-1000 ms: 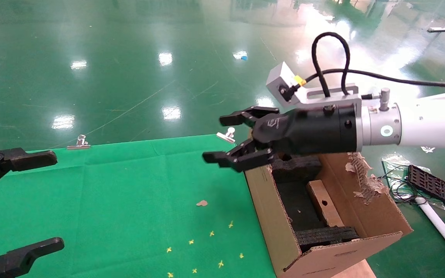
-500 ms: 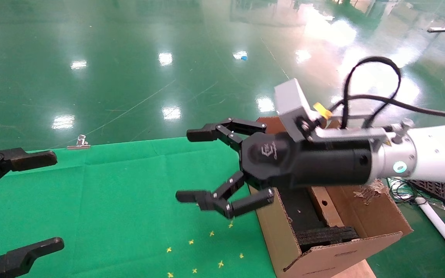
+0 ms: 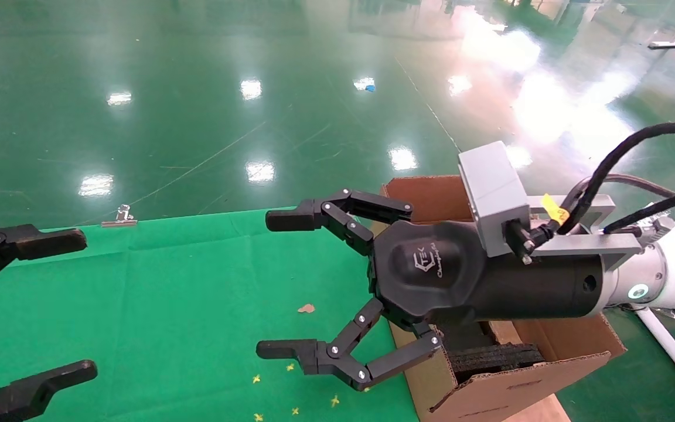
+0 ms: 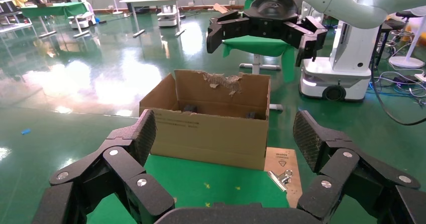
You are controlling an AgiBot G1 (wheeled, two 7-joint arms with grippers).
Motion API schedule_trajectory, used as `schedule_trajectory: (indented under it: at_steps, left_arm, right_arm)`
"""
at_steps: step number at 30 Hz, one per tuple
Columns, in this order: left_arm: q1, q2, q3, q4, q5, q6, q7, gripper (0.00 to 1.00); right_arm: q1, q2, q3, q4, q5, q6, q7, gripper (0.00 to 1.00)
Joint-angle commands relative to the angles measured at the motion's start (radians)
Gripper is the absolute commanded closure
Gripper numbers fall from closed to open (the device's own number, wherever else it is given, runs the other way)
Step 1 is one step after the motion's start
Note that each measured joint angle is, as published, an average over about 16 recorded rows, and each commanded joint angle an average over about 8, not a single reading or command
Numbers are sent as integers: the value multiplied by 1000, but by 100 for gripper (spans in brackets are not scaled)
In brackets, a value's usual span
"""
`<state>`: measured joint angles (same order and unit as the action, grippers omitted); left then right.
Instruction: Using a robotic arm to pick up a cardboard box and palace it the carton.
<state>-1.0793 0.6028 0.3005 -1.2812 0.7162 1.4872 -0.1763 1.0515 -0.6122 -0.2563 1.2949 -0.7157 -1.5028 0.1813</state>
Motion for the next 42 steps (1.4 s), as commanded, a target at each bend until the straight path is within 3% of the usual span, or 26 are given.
schedule_trajectory:
  at_steps: [1,42]
  left_arm:
    - [0,0,0,0,0,0,0,0]
    - [0,0,0,0,0,0,0,0]
  right_arm:
    - [-4,0,4,2,3,-1,-1,0]
    - [25,1,-25,-12,-16,8,8,0]
